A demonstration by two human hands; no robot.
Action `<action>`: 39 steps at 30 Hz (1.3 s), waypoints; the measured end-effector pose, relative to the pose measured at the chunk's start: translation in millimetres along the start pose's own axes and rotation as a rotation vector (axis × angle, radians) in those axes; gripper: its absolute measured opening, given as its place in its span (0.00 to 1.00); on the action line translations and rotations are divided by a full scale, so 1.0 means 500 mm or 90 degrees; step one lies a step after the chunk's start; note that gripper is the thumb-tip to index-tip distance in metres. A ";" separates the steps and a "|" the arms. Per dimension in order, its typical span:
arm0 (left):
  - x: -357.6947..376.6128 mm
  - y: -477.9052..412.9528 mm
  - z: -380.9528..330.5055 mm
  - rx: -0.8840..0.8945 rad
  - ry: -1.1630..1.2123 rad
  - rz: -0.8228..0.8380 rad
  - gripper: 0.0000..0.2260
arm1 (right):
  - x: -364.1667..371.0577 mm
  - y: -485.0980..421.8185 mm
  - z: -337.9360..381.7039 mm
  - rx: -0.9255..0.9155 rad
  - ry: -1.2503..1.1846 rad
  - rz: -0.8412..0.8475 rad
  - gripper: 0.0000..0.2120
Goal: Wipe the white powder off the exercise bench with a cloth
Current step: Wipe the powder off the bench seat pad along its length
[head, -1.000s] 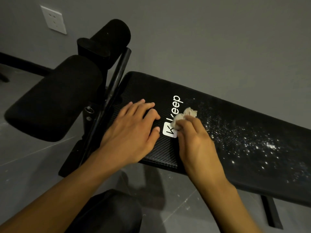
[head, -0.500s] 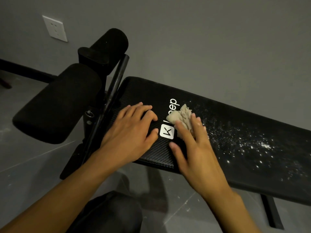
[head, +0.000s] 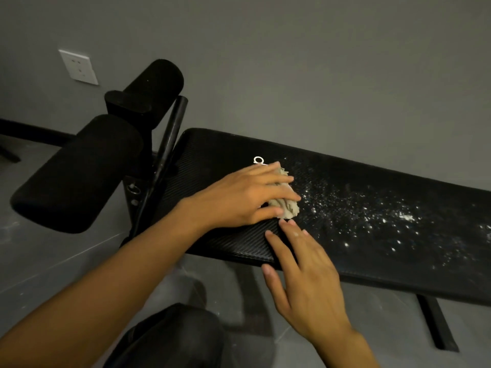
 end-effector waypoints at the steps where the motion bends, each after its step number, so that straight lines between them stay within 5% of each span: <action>1: 0.001 -0.009 0.002 -0.007 0.013 -0.007 0.19 | 0.003 -0.001 -0.001 -0.007 0.012 0.005 0.25; 5: -0.010 -0.024 0.005 -0.080 -0.025 -0.082 0.17 | 0.008 0.002 0.000 -0.010 0.043 0.028 0.27; 9: -0.007 0.003 -0.001 -0.019 -0.004 -0.048 0.17 | 0.009 0.004 0.005 -0.004 0.037 0.023 0.27; 14: -0.024 -0.088 0.034 -0.201 0.000 -0.105 0.15 | 0.014 0.004 0.006 0.011 0.030 -0.003 0.26; 20: -0.006 -0.092 0.013 -0.025 -0.018 -0.051 0.13 | 0.017 0.003 0.004 0.021 0.021 -0.041 0.24; 26: -0.020 -0.189 0.060 -0.169 0.058 -0.118 0.12 | 0.019 0.001 0.006 0.032 0.024 -0.066 0.23; 31: -0.017 -0.173 0.051 -0.075 0.097 0.044 0.10 | 0.021 0.003 0.005 0.034 0.024 -0.070 0.23; 36: -0.029 -0.201 0.074 -0.143 0.081 -0.070 0.12 | 0.022 0.002 0.007 0.036 0.023 -0.078 0.23; 39: -0.026 -0.180 0.054 -0.088 0.085 0.022 0.11 | 0.022 0.004 0.006 0.034 0.018 -0.075 0.23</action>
Point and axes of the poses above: each hand's wrist, its own y-axis away from the middle knuckle, its own x-axis out of the palm, z = x × y, the point moved 3 cm from there along -y, towards the middle knuckle, and after that the axes turned 13 degrees about -x, right-handed, at the moved point
